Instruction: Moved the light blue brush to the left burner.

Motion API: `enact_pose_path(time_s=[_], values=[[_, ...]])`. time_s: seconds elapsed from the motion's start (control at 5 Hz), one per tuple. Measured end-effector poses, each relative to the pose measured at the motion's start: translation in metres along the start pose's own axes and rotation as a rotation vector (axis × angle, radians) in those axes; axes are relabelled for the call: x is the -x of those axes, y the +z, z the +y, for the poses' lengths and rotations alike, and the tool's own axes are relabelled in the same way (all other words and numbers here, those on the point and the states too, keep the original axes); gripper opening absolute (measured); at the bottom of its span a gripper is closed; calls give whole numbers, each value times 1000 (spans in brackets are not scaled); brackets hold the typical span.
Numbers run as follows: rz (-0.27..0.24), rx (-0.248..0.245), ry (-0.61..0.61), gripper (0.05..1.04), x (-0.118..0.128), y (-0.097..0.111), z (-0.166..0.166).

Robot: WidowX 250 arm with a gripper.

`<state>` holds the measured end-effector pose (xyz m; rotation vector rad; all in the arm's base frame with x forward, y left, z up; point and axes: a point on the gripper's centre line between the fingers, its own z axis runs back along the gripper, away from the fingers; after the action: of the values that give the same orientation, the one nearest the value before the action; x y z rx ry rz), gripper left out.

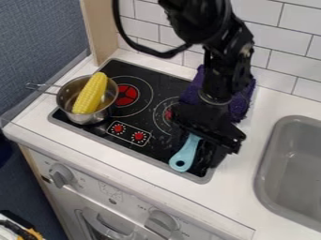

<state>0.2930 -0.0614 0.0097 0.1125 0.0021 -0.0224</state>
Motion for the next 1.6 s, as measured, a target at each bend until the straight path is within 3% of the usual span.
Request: enact_pose_path(time_s=[0.4,0.8,1.0,1.2,1.4,1.6], values=[[18,38,-1,956,-7,-4,-1],[24,70,-36,434,-8,-4,4],[17,68,-65,334,-8,0,5],[23,64,-94,333,-6,4,6],[-61,19,-129,333,-20,58,16],[-73,7,-35,333,-45,85,54]])
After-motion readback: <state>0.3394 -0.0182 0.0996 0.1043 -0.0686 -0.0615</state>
